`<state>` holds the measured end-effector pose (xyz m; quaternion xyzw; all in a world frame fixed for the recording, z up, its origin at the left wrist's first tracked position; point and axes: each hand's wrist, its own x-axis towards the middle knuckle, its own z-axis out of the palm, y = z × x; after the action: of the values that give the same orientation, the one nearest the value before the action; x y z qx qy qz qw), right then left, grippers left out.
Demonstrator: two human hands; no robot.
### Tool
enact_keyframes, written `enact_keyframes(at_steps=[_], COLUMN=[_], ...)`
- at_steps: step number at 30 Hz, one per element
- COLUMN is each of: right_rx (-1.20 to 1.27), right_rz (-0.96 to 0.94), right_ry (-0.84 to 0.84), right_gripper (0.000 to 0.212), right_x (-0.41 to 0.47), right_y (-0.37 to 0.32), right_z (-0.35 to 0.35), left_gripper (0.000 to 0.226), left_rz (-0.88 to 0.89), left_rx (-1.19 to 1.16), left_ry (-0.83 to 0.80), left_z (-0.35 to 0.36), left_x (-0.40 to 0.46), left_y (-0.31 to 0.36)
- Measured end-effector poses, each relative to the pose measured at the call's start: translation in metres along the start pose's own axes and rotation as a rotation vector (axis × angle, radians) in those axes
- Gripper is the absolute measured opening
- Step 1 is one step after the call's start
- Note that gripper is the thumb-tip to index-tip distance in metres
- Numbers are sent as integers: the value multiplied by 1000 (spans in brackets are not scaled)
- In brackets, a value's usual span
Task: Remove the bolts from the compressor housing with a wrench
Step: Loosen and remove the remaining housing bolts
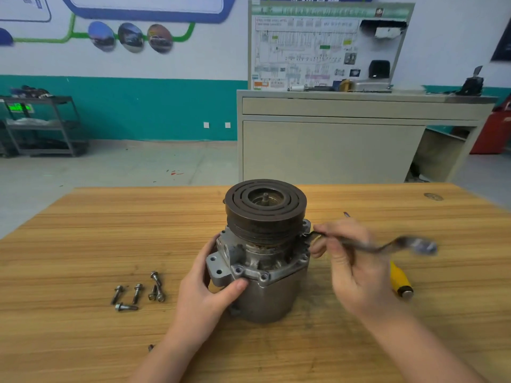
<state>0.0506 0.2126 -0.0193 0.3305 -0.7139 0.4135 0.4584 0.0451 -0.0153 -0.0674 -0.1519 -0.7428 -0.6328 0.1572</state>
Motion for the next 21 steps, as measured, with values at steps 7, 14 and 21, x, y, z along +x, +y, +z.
enact_keyframes(at_steps=[7, 14, 21], right_rx=[176, 795, 837], right_rz=[61, 1106, 1281], right_ry=[253, 583, 175], right_gripper=[16, 15, 21], right_x=[-21, 31, 59], right_y=[-5, 39, 49], right_z=[15, 10, -4], left_gripper=[79, 78, 81], left_rz=[-2, -3, -2], left_rx=[-25, -7, -2], left_ry=[16, 20, -1], left_z=[1, 0, -2], left_x=[0, 1, 2], left_y=[-2, -3, 0])
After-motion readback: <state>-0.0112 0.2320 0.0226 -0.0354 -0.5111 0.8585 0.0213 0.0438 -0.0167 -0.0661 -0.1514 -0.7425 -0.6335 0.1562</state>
